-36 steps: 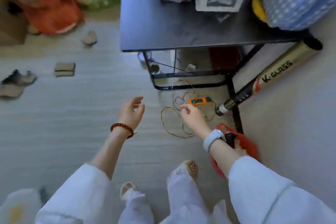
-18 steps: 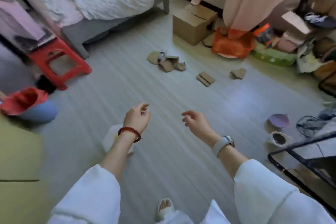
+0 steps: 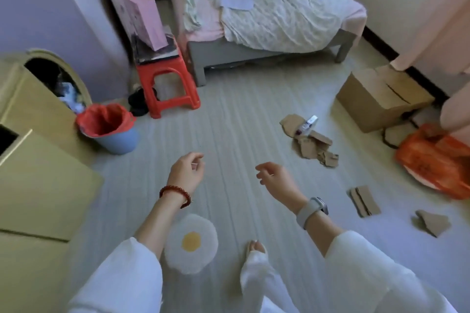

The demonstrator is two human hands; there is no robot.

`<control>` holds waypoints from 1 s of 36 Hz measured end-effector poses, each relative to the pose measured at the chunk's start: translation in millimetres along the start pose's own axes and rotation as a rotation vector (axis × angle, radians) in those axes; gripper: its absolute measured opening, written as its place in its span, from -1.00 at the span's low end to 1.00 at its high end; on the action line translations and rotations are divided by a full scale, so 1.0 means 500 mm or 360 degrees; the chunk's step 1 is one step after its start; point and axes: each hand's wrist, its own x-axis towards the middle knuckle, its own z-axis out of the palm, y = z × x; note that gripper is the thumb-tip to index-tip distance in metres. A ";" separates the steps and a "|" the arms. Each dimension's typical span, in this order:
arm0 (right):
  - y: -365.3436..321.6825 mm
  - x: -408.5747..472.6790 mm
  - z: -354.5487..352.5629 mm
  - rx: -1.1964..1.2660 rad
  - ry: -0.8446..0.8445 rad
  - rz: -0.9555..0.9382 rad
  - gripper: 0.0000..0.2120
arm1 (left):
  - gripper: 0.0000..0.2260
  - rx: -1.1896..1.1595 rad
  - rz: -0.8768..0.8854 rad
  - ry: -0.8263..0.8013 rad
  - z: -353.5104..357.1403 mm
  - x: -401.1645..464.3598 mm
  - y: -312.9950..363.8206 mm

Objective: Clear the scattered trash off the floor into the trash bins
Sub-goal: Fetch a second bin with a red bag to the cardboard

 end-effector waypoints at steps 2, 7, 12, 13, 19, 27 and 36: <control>-0.034 0.082 -0.017 0.0018 -0.0060 -0.0022 -0.71 | -0.78 -0.0029 -0.0077 0.0061 -0.006 0.064 0.012; -0.129 0.257 -0.009 -0.0039 -0.0245 -0.0053 -0.71 | -0.77 -0.0112 -0.0273 0.0180 -0.050 0.178 0.018; -0.239 0.417 0.058 -0.0121 -0.0475 -0.0173 -0.70 | -0.77 -0.0170 -0.0494 0.0396 -0.119 0.274 -0.040; -0.262 0.446 0.075 -0.0145 -0.0500 -0.0196 -0.70 | -0.77 -0.0180 -0.0537 0.0432 -0.132 0.293 -0.055; -0.393 0.624 0.179 -0.0203 -0.0670 -0.0261 -0.70 | -0.77 -0.0259 -0.0737 0.0568 -0.215 0.452 -0.158; -0.589 0.876 0.352 -0.0251 -0.0803 -0.0159 -0.70 | -0.75 -0.0316 -0.0949 0.0658 -0.373 0.689 -0.273; -0.747 1.077 0.568 -0.0241 -0.0855 -0.0085 -0.68 | -0.70 -0.0168 -0.1139 0.0557 -0.523 0.922 -0.440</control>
